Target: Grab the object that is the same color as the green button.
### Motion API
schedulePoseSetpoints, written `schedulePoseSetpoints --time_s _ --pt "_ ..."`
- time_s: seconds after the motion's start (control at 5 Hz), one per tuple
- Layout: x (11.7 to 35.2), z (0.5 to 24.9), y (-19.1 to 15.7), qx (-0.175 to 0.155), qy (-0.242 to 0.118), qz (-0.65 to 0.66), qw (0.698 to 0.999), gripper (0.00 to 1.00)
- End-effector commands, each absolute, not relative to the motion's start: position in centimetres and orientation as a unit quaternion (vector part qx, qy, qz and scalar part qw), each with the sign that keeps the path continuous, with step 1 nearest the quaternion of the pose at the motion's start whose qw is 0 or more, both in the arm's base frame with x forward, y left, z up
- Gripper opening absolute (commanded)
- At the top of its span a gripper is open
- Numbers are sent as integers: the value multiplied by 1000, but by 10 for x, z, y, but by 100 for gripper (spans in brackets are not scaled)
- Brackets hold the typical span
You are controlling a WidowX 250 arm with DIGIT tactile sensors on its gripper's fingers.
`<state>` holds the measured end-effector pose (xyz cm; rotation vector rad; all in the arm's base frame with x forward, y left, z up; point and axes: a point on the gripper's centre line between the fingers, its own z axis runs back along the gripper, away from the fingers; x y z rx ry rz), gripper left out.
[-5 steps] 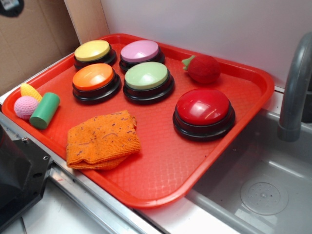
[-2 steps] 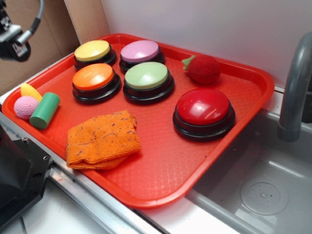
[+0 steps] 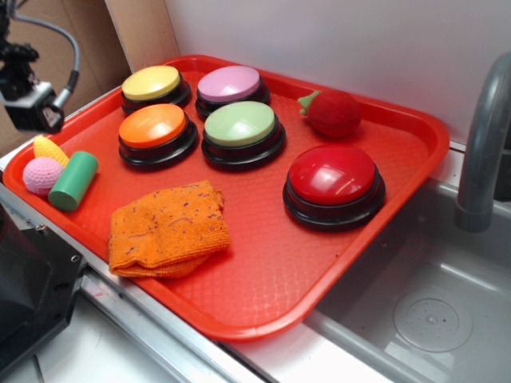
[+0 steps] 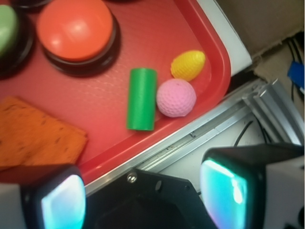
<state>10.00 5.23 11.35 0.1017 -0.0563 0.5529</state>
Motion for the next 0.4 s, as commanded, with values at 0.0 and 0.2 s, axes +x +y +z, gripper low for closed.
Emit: schedulePoseSetpoints --time_s 0.0,0.2 --pt "105 82 61 54 -5 313 948 100" --pt "107 67 68 58 -14 335 940 100"
